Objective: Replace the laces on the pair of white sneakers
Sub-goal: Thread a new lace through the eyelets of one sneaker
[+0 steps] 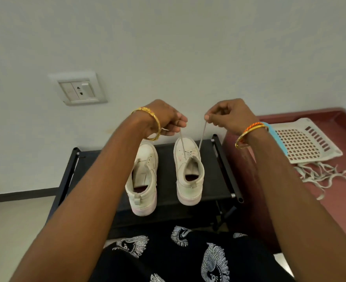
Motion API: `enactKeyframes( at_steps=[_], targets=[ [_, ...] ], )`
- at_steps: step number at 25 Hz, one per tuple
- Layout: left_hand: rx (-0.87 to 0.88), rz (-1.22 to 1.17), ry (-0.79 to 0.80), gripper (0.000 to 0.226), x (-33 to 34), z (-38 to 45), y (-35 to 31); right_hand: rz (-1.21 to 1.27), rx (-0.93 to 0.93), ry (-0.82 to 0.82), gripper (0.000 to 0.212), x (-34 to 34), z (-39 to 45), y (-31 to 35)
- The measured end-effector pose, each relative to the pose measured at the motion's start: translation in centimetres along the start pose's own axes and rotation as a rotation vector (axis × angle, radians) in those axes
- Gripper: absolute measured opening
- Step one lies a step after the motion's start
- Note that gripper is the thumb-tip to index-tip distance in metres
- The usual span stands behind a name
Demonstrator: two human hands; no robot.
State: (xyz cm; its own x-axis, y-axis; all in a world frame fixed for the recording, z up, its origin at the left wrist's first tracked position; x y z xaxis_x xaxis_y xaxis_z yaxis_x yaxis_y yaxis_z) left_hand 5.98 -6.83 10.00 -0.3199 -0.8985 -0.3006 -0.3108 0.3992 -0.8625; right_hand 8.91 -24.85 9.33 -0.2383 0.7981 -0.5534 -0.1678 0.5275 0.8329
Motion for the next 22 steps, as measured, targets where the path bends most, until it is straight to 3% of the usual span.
enactKeyframes(
  at_steps=[7,10,16,22],
  targets=[
    [-0.022,-0.068,0.079,0.021,-0.2,-1.3,-5.3,-0.124,-0.111,-0.025,0.002,-4.0,-0.3,5.8],
    [-0.069,-0.133,0.114,0.021,0.4,-1.5,-6.1,0.076,-0.161,-0.002,0.010,-3.6,-0.5,6.6],
    [-0.166,-0.325,0.200,0.054,1.5,-1.2,-5.8,0.264,-0.222,0.002,0.012,-2.3,-0.9,6.2],
    [-0.226,-0.368,0.146,0.036,2.4,-0.9,-5.3,0.133,-0.273,-0.046,0.018,-2.2,-1.4,7.0]
  ],
)
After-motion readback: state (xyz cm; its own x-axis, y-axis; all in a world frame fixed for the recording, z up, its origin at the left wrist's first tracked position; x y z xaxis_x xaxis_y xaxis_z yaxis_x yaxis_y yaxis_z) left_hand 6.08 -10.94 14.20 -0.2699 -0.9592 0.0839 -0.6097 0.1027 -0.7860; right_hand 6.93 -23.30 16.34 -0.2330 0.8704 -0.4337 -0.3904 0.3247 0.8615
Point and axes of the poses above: each hand's wrist, its own z-axis towards the middle knuckle, its own x-axis out of the palm, y = z × x, the point moved 6 cm from there along z, towards the middle knuckle, and after that the axes turned 9 degrees about y, right-handed, at the moved point
